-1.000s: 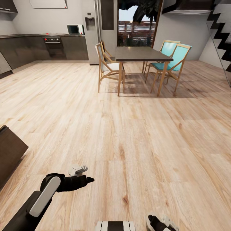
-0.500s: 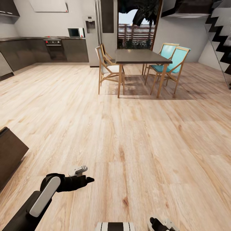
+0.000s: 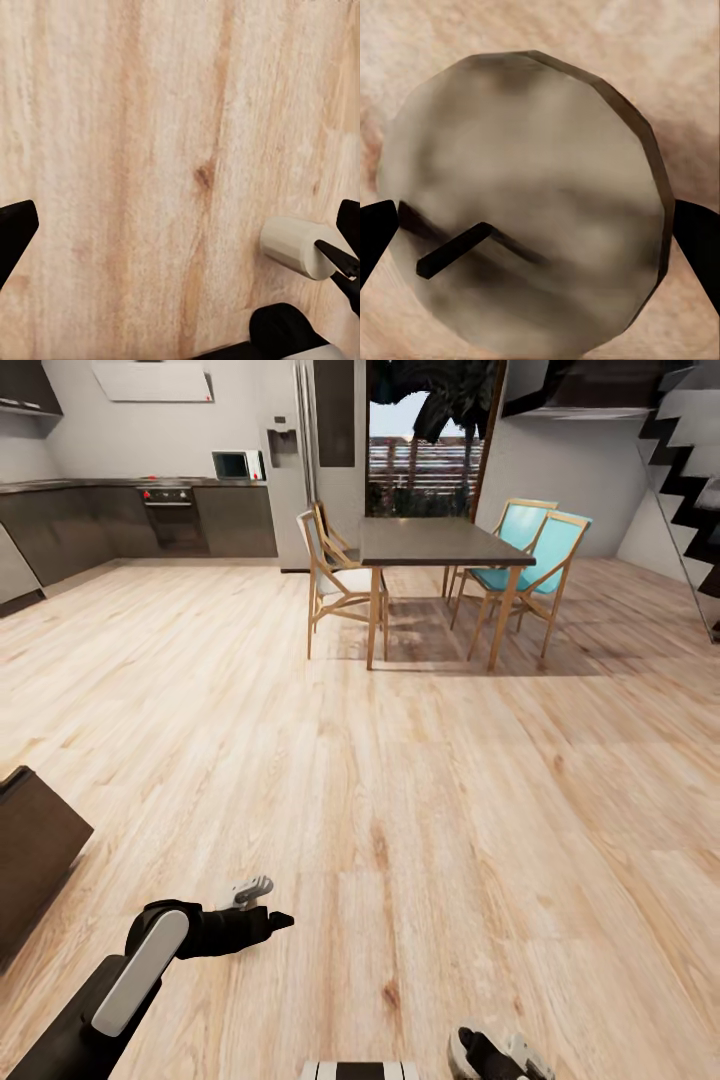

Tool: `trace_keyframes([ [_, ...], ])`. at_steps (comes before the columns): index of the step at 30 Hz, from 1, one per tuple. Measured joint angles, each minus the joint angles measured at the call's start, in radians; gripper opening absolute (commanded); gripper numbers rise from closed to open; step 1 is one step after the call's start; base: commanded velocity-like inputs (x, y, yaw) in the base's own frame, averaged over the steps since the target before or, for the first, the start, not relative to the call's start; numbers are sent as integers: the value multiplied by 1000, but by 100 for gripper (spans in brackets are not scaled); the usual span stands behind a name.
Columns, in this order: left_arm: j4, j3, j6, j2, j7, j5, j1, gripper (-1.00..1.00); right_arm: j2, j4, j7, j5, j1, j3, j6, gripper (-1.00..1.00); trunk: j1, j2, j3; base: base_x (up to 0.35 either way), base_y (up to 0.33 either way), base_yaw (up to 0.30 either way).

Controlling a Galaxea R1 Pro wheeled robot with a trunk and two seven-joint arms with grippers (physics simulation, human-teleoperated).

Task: Place each of the two pumpkins and all three candles from the living room inside a cabinet in the living room (use any cabinet), then make sure every cabinet is closed, and position the cauldron so it is next to a table in the living room.

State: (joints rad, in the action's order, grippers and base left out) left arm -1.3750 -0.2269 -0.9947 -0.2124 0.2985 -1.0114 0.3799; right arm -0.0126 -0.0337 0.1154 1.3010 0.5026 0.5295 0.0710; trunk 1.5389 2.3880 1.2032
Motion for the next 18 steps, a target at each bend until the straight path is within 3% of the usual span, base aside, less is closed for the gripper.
trace_keyframes([
  [6, 0, -1, 0, 0, 0, 0, 0, 100, -3, 1, 68, 2, 0, -8, 3, -100, -23, -42, -19, 0, 0, 0],
  [18, 0, 0, 0, 0, 1, 0, 0, 100, -2, 1, 72, 2, 0, -2, 42, -100, -69, -126, -56, 0, 0, 0],
])
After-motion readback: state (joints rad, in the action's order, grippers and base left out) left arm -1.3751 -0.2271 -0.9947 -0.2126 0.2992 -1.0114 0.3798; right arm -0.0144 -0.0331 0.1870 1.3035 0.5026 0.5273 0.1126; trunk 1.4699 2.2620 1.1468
